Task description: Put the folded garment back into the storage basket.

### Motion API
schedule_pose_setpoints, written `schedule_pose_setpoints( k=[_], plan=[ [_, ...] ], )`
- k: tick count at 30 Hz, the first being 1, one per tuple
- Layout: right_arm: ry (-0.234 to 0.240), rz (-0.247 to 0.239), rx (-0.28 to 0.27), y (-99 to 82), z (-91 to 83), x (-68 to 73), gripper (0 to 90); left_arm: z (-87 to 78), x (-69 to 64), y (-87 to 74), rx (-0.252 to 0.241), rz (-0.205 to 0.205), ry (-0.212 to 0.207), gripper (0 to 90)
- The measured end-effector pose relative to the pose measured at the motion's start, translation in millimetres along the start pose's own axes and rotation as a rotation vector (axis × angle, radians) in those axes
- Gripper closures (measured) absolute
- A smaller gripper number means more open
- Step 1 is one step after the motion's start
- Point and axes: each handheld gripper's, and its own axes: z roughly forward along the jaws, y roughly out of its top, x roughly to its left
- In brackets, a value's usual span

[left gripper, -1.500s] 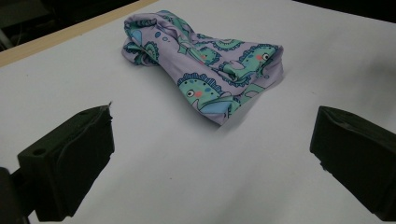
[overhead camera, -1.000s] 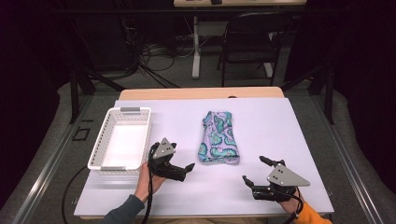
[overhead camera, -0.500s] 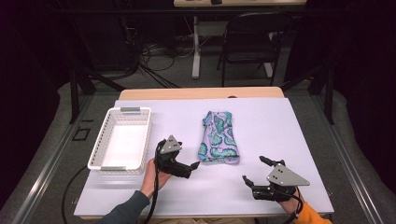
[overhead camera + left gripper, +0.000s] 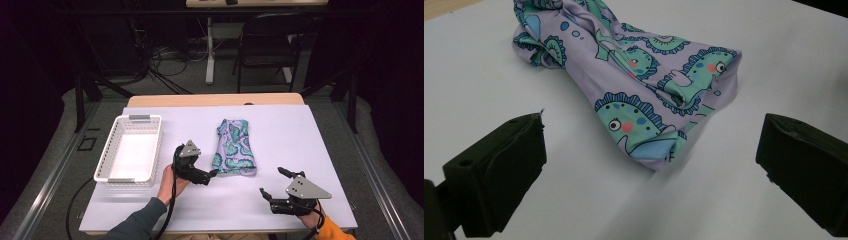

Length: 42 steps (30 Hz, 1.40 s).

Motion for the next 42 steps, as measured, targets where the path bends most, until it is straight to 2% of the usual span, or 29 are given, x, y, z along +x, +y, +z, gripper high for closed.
schedule_pose_setpoints(
  k=[1, 2, 6, 7, 9, 10, 11, 13, 19, 23, 24, 28, 32, 34, 42],
  plan=[
    [0.001, 0.000, -0.002, 0.1, 0.1, -0.2, 14.7, 1.1, 0.0, 0.5, 0.004, -0.007, 0.000, 0.0],
    [0.000, 0.001, -0.001, 0.1, 0.3, -0.5, 14.7, 1.6, 1.4, 1.5, 0.001, 0.005, 0.001, 0.0],
    [0.005, 0.002, -0.003, 0.3, 0.2, 0.4, 14.7, 4.8, 4.6, 5.9, 0.001, -0.009, -0.005, 0.0],
    [0.005, 0.002, -0.002, 0.4, 0.3, 0.4, 14.7, 5.7, 5.3, 7.0, 0.008, -0.028, -0.013, 0.0],
    [0.003, 0.005, -0.002, 0.5, 0.4, 0.4, 14.7, 7.9, 8.2, 9.7, -0.001, -0.029, -0.014, 0.0],
    [0.002, 0.003, -0.003, 0.4, 0.6, 0.4, 14.6, 9.3, 8.1, 10.7, 0.004, -0.046, -0.021, 0.0],
    [0.001, 0.003, 0.000, 0.4, 0.6, 0.1, 14.7, 11.1, 9.8, 12.0, 0.001, -0.033, -0.020, 0.0],
    [-0.001, 0.002, 0.001, 0.5, 0.7, 0.0, 14.7, 14.1, 11.0, 14.9, 0.008, -0.050, -0.026, 0.0],
    [0.008, -0.008, 0.001, 1.1, 2.2, 0.6, 14.7, 22.7, 14.4, 29.2, 0.006, -0.059, -0.009, 0.0],
    [0.008, -0.007, -0.001, 1.0, 2.7, 0.1, 14.7, 28.3, 14.6, 38.6, 0.019, -0.066, -0.016, 0.0],
    [0.009, -0.007, 0.000, 0.9, 2.8, -0.1, 14.6, 31.0, 14.4, 40.2, 0.015, -0.069, -0.013, 0.0],
    [0.010, -0.009, -0.002, 1.0, 2.7, 0.0, 14.7, 39.9, 13.5, 45.2, 0.055, -0.074, 0.000, 0.0],
    [0.010, -0.019, 0.002, 1.3, 3.5, 0.7, 14.7, 45.9, 17.5, 48.0, 0.069, -0.075, 0.018, 0.0],
    [0.015, -0.016, 0.004, 0.9, 4.0, 1.1, 14.7, 48.8, 19.6, 48.5, 0.073, -0.100, 0.022, 0.0],
    [0.017, -0.025, 0.006, 1.8, 5.6, 2.0, 14.7, 57.7, 29.8, 51.8, 0.089, -0.136, 0.050, 0.0]
  ],
)
